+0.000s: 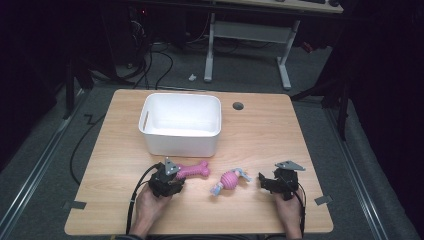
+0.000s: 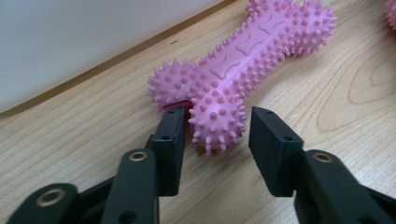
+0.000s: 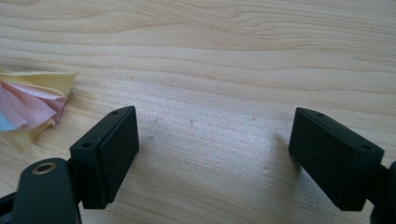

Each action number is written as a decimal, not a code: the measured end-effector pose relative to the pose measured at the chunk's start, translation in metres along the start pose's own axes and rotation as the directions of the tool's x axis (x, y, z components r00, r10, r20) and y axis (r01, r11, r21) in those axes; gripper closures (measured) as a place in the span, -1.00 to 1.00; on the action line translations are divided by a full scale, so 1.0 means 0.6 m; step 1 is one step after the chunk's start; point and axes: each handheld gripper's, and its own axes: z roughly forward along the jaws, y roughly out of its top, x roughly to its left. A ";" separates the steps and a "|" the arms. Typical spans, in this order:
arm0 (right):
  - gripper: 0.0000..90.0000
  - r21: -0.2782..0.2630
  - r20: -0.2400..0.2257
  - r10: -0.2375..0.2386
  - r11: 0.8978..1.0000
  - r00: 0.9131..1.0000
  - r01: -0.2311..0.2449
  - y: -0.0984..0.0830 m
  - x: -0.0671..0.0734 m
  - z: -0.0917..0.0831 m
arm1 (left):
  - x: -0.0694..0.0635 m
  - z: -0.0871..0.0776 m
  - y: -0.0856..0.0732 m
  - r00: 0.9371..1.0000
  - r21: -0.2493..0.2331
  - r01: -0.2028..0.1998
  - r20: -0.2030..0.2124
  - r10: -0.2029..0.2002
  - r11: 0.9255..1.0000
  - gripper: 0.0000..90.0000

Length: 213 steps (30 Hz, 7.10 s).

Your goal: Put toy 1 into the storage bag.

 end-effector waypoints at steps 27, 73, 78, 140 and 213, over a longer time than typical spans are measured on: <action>-0.64 0.000 0.000 0.000 1.000 1.000 0.000 0.000 0.000 0.000 | -0.001 -0.003 0.005 1.000 -0.002 -0.024 0.012 0.024 1.000 0.44; -0.64 0.000 -0.001 -0.001 1.000 1.000 0.001 0.000 0.000 0.000 | 0.015 -0.111 0.017 0.997 -0.078 -0.009 0.075 0.014 0.997 0.45; -0.64 0.000 -0.001 -0.001 1.000 1.000 0.001 0.000 0.000 0.000 | 0.018 -0.130 0.027 0.996 -0.089 -0.012 0.084 0.019 0.996 0.45; -0.64 0.000 -0.009 -0.011 1.000 1.000 0.011 0.000 0.001 0.000 | 0.109 -0.189 0.217 0.992 -0.131 -0.088 0.075 0.098 0.988 0.45; -0.64 -0.001 -0.011 -0.013 1.000 1.000 0.013 0.000 0.002 0.000 | 0.152 -0.096 0.245 0.986 0.027 -0.065 0.157 0.060 0.998 0.42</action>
